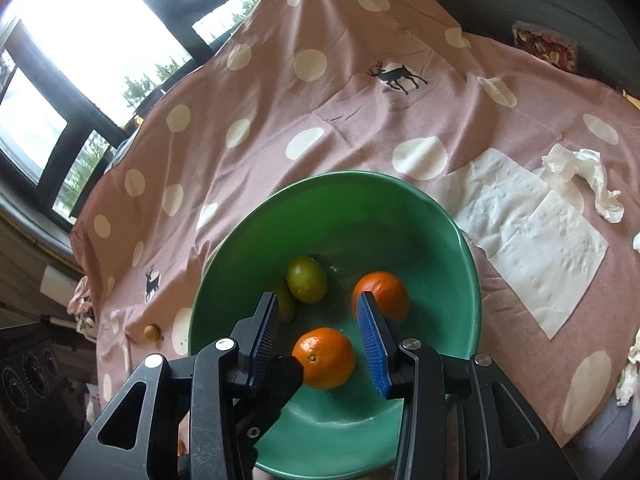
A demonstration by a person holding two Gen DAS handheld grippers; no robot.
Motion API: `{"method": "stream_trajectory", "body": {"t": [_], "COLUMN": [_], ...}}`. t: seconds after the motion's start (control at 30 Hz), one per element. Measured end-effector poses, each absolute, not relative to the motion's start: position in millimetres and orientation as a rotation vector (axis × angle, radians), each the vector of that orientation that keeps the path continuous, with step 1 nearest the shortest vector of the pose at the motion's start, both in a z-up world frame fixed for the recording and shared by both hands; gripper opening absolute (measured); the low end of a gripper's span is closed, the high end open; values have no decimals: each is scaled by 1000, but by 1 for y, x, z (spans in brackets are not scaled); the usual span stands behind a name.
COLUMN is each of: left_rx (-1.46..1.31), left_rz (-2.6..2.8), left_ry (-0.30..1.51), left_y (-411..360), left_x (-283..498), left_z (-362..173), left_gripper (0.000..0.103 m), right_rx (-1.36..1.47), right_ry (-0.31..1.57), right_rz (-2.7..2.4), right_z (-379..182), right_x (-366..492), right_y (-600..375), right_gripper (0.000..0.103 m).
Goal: Organize fruits
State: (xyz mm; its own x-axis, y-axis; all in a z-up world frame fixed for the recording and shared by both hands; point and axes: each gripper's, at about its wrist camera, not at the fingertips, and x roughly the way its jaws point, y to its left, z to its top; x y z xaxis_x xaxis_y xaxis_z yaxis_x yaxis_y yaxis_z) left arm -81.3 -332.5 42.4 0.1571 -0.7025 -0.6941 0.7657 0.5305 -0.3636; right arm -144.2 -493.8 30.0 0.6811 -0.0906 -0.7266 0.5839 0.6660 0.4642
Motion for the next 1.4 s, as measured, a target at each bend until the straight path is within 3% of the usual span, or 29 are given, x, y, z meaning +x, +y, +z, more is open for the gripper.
{"method": "stream_trajectory", "body": {"t": [0.4,0.5,0.57,0.8,1.0,1.2,1.4], "left_rx": [17,-22,-41,-67,-180,-199,-111], "left_rz": [-877,-769,-660,-436,-425,-370,-337], "left_ry": [872,834,818,848,891,977,1010], "left_y": [-258,-220,-193,-126,-94,-93,-101], "left_x": [-70,-65,-60,-47,-38,-29,-31], "left_z": [70,73,72,59,42,21,6], "left_gripper": [76,77,78,78,76,57,52], "right_rx": [624,595,587,524,473,481,485], "right_ry": [725,731,728,716,709,736,843], "right_rz": [-488,-496,-486,-462,-374,-176,-4], "right_z": [42,44,45,53,61,61,43], "right_x": [-139,-137,-136,-128,-118,-99,-67], "right_y": [-483,-480,-478,-459,-432,-397,-358], "right_gripper": [42,44,51,52,52,52,52]}}
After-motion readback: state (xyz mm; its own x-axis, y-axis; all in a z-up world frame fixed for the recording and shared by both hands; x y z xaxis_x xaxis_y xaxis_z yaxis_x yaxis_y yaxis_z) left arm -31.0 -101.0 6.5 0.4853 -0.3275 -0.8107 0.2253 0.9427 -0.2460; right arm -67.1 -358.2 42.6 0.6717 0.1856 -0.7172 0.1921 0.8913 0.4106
